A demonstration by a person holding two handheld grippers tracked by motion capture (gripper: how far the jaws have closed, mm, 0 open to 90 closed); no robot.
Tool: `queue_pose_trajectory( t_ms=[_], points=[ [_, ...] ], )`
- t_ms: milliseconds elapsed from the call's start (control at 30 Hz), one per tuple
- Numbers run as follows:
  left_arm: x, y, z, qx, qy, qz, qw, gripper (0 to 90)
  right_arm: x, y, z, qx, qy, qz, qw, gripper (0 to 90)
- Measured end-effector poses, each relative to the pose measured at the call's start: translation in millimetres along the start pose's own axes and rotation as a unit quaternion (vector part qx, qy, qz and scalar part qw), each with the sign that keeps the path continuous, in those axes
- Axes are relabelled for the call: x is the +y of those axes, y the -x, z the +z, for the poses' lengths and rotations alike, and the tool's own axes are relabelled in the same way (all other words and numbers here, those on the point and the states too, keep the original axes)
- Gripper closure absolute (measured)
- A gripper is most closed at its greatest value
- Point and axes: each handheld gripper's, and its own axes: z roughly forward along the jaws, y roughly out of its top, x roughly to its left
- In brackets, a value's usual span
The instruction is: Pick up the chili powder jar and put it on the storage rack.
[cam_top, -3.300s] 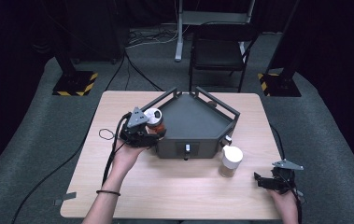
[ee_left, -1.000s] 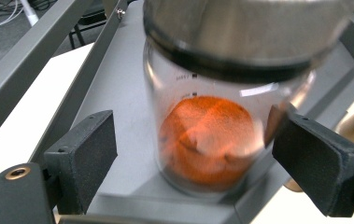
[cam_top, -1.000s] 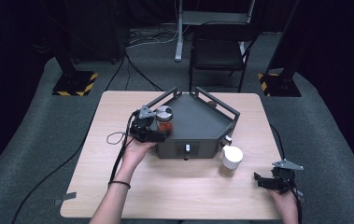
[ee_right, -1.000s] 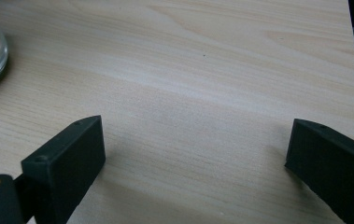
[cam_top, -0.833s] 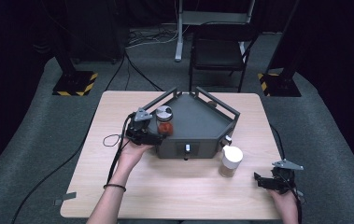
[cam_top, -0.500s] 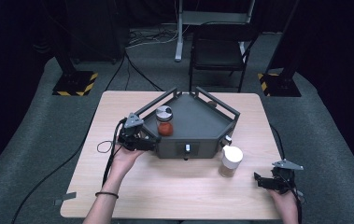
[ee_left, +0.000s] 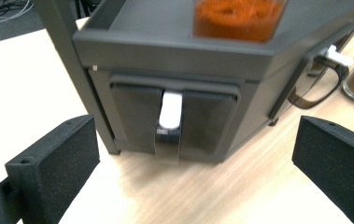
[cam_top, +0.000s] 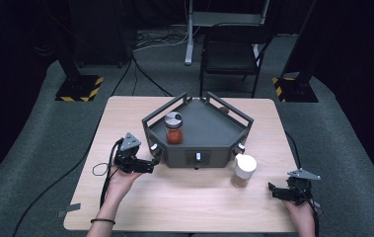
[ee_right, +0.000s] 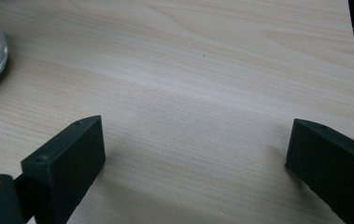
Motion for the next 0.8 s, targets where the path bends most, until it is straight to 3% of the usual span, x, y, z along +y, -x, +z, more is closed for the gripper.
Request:
queue_pose_trajectory(
  t_ms=[800],
  points=[
    [-54.7, -10.0, 1.3, 0.0, -0.028, -0.029, 0.9992, 2.1, -0.1, -0.1, 0.0, 0.0, 0.0, 0.0, 1.0, 3.5]
  ],
)
